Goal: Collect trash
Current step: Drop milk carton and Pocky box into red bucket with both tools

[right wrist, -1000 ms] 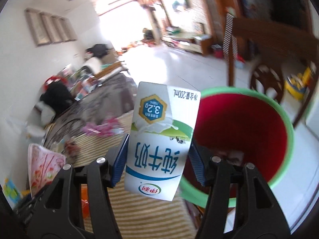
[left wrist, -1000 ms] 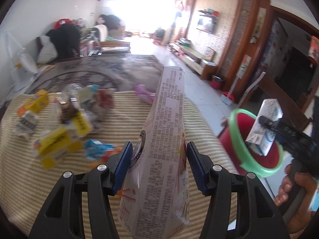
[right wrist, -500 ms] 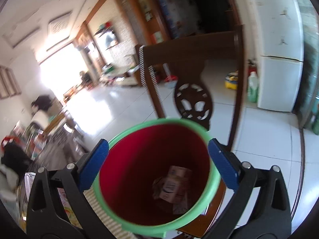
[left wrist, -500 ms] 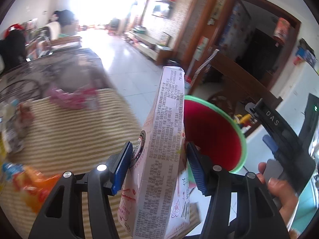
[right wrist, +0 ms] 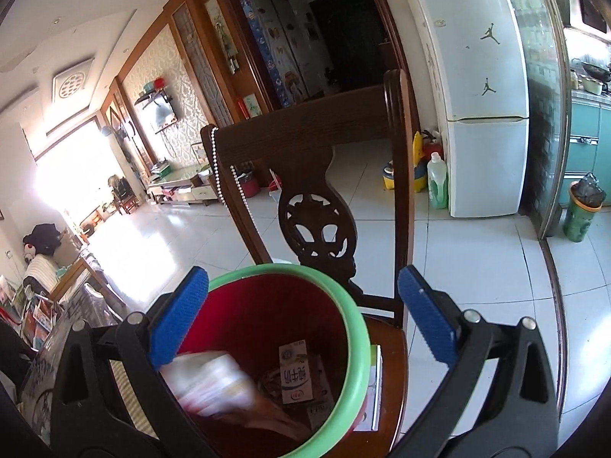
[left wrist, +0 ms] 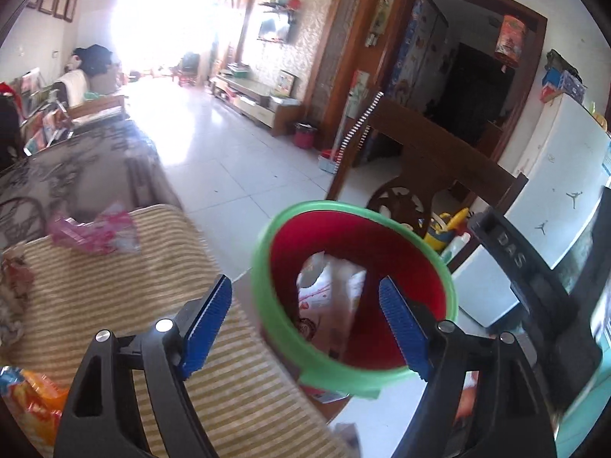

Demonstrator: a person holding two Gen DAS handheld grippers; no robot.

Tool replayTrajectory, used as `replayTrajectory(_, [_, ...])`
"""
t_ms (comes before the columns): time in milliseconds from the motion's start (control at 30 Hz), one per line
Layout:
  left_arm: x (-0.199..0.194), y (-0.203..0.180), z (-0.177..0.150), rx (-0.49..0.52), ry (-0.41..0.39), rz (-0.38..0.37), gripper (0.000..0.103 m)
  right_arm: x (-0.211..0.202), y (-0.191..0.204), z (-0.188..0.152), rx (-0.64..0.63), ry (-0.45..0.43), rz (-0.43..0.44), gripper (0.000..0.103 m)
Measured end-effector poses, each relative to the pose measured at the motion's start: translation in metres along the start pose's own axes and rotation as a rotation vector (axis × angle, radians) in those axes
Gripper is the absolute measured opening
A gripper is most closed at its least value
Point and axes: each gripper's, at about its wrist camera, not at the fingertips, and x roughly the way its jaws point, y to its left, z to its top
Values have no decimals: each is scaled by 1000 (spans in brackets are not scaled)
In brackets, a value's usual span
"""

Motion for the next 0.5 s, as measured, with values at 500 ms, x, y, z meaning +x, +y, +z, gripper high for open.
replayTrajectory(500, [-83, 109, -64, -274, -29, 148, 77, 0, 41, -18, -104, 75, 78, 98])
